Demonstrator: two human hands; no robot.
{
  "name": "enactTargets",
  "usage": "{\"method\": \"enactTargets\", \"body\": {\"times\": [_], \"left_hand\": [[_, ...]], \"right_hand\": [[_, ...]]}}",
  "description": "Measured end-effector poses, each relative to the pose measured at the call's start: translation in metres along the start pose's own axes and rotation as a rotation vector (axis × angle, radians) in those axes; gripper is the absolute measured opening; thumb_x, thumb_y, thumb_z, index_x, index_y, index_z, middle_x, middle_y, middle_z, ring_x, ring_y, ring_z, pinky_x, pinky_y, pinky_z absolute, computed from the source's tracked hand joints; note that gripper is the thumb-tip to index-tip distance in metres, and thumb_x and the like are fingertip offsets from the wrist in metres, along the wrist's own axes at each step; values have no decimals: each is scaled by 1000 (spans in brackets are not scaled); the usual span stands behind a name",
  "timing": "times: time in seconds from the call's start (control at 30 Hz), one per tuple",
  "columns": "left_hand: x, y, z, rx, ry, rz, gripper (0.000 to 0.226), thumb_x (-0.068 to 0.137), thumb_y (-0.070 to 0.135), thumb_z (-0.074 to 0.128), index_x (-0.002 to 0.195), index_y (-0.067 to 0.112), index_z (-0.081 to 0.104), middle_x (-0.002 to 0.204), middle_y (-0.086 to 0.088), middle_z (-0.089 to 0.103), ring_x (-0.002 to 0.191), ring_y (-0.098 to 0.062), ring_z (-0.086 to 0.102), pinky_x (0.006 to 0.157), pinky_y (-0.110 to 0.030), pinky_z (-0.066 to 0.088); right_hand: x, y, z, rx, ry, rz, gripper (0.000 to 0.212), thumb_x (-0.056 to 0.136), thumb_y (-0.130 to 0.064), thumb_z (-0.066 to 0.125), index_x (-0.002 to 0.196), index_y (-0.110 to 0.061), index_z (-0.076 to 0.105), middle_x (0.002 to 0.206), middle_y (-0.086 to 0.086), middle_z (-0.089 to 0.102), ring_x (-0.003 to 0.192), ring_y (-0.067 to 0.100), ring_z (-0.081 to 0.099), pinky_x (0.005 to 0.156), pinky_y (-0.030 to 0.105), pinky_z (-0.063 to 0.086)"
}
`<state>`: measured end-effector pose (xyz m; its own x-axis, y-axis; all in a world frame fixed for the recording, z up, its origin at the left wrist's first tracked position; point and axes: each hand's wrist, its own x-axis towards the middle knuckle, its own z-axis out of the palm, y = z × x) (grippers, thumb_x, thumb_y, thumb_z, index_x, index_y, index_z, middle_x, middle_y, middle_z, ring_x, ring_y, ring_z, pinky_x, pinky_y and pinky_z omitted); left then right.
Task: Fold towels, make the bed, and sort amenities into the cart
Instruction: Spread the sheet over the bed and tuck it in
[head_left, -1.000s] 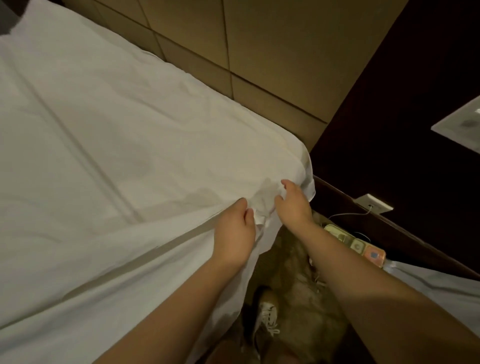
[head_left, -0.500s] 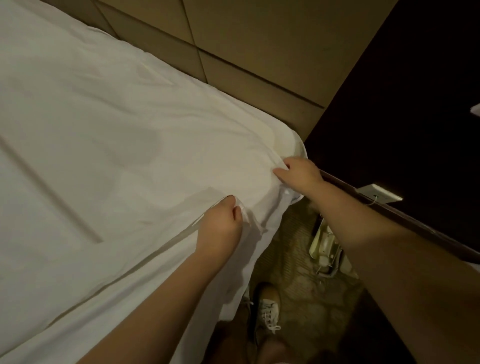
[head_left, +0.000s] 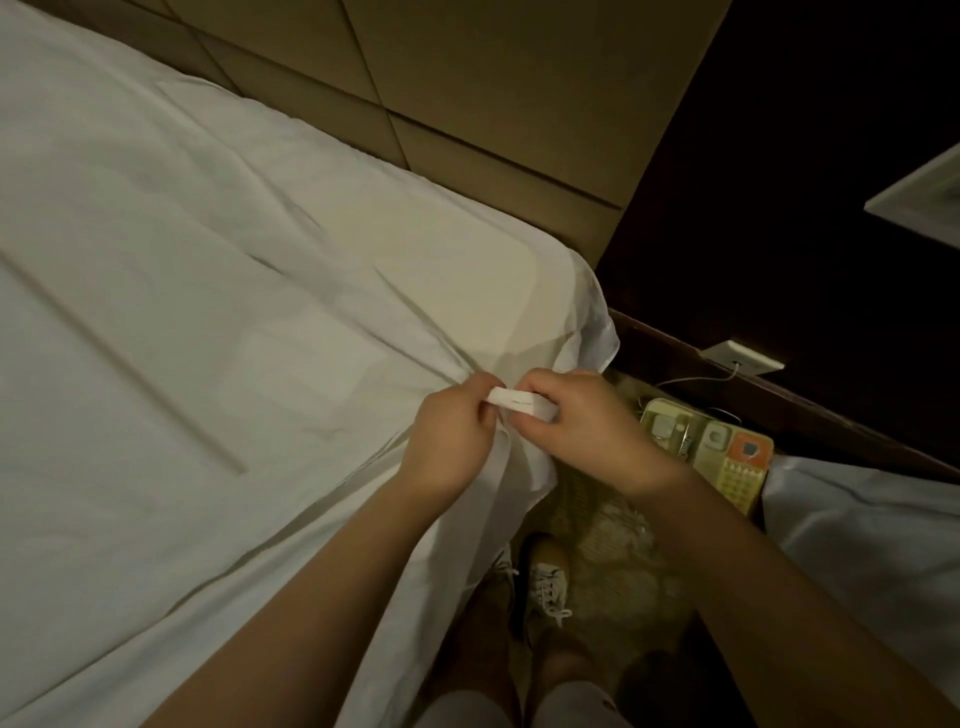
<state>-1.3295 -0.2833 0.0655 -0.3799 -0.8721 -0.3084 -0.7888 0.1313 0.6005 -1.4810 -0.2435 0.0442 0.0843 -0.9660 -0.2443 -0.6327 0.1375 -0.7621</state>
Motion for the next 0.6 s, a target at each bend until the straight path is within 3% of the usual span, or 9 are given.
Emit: {"method": "enactTargets", "body": {"times": [0.07, 0.17, 0.27, 0.4, 0.5, 0.6], "left_hand": [[-6, 3, -5, -34, 40, -68, 19, 94, 7, 48, 105, 5, 63, 90, -13, 67, 78, -20, 56, 61, -23, 28], [-14, 6, -12, -62, 72, -134, 21, 95, 7, 46, 106, 8, 63, 92, -12, 67, 80, -20, 56, 61, -25, 31], [-19, 8, -17, -62, 112, -160, 23, 95, 6, 44, 107, 7, 63, 94, -10, 67, 79, -15, 52, 60, -23, 27], [-22, 14, -23, -70, 165, -207, 24, 95, 7, 44, 109, 6, 63, 98, -11, 67, 82, -15, 49, 63, -20, 28], [-25, 20, -27, -93, 158, -235, 23, 95, 8, 44, 111, 8, 62, 100, -11, 66, 84, -16, 50, 66, -22, 30], [-31, 30, -28, -86, 98, -187, 31, 95, 9, 45, 122, 18, 56, 92, -10, 64, 85, -24, 57, 69, -25, 35]], "right_hand": [[-10, 8, -6, -74, -72, 32, 17, 86, -40, 62, 94, -26, 63, 75, -5, 58, 82, 18, 53, 63, 29, 37], [-26, 17, -20, -141, -129, 97, 10, 85, -41, 63, 82, -37, 55, 69, -16, 48, 85, 15, 47, 77, 28, 31], [-38, 20, -38, -193, -163, 141, 23, 84, -40, 66, 73, -42, 45, 67, -19, 44, 85, 12, 43, 86, 30, 31], [-58, 25, -53, -189, -215, 213, 24, 85, -31, 65, 75, -40, 46, 71, -15, 45, 79, 9, 42, 72, 26, 27], [-82, 34, -62, -137, -238, 326, 18, 86, -25, 63, 80, -36, 50, 75, -11, 51, 74, 11, 51, 57, 24, 34], [-104, 32, -69, 3, -103, 410, 7, 92, -26, 57, 91, -32, 57, 83, -10, 55, 76, 9, 53, 58, 24, 39]]}}
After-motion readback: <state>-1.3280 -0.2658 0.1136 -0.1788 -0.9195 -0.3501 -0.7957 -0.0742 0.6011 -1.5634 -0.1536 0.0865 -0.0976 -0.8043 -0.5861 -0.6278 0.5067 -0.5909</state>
